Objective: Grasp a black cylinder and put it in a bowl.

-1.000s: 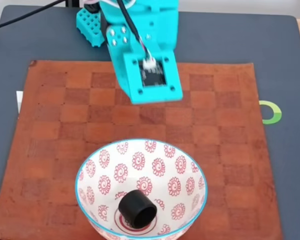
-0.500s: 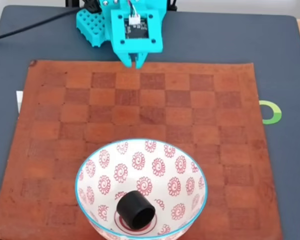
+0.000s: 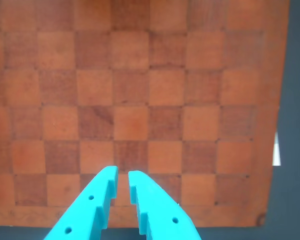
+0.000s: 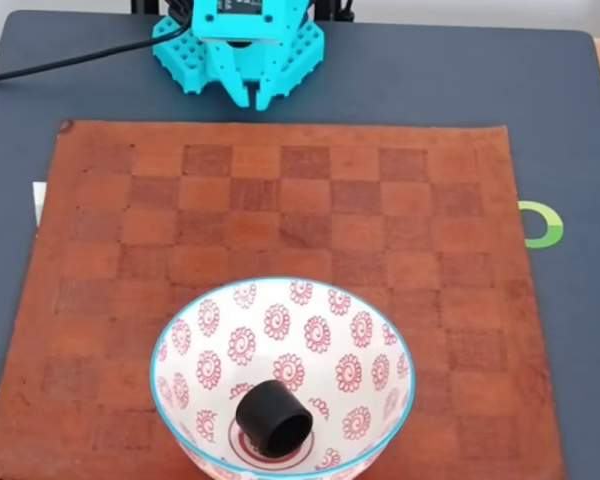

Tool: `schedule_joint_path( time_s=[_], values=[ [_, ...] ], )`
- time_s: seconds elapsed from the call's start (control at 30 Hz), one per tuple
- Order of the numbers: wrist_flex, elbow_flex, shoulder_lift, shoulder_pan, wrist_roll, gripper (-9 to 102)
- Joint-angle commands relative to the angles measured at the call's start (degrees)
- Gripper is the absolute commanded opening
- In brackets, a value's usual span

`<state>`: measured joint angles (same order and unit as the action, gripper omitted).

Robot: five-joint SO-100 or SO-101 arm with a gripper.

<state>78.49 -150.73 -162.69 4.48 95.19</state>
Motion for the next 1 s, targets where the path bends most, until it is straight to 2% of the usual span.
schedule_joint_path(
  time_s=[0.0,0.7,0.97],
  values=[
    [-0.4,-3.6,-4.9,-0.7,0.8,0],
    [-1.1,-19.0,-33.8,-0.8,0.9,0],
    [-1.3,-21.1,-34.6,-0.7,0.8,0]
  ],
)
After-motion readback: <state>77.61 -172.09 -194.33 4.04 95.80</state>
